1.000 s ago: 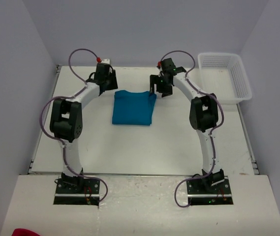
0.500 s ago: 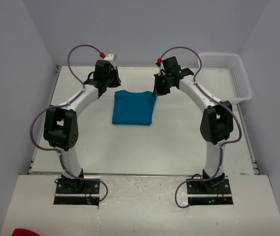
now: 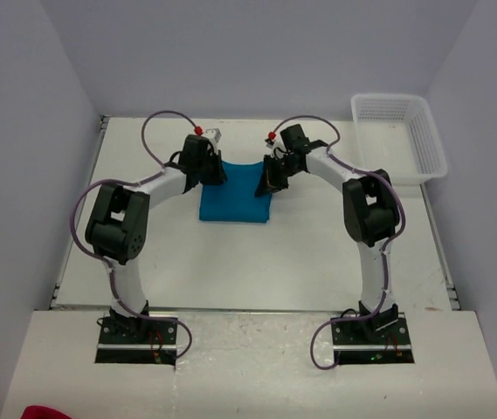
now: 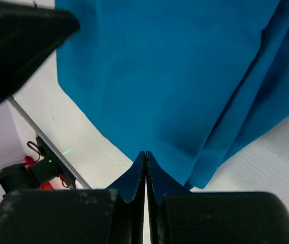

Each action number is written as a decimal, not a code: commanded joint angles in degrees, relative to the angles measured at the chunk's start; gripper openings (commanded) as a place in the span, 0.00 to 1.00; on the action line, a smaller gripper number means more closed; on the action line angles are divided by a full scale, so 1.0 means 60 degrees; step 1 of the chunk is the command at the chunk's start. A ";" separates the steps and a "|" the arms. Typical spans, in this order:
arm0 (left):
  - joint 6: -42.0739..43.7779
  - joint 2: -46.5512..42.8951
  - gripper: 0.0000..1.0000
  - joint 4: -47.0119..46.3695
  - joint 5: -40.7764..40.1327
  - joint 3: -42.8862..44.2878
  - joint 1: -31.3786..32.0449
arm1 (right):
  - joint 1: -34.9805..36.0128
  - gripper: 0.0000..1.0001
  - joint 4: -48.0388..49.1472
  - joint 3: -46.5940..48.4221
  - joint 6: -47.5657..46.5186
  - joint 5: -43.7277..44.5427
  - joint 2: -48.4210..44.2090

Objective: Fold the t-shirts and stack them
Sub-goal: Fold the long partially folded tshirt into a neat square

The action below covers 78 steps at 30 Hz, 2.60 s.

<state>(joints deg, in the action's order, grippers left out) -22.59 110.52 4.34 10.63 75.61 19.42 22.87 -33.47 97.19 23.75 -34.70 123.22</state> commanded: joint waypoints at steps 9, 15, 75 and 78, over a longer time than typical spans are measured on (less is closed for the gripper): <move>-0.0967 -0.0840 0.00 0.0844 -0.1479 -0.2009 0.0951 | 0.0420 0.01 -0.0165 -0.0168 0.0978 -0.0472 0.0895; -0.1493 -0.1791 0.00 0.0888 -0.1989 -0.3269 0.1479 | 0.0860 0.02 0.1195 -0.2816 0.1388 -0.0370 -0.0203; -0.4203 -0.6965 0.10 0.4198 -0.5654 -0.5586 0.3824 | 0.1359 0.36 0.0437 -0.3263 -0.0223 0.3044 -0.2548; -0.4379 -0.6965 0.10 0.4374 -0.5683 -0.5600 0.3809 | 0.1373 0.34 0.0642 -0.3482 -0.0164 0.2795 -0.2577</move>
<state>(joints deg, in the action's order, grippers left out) -46.52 70.04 29.10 -21.19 42.28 42.15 31.00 -30.61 76.25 23.03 -15.42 107.74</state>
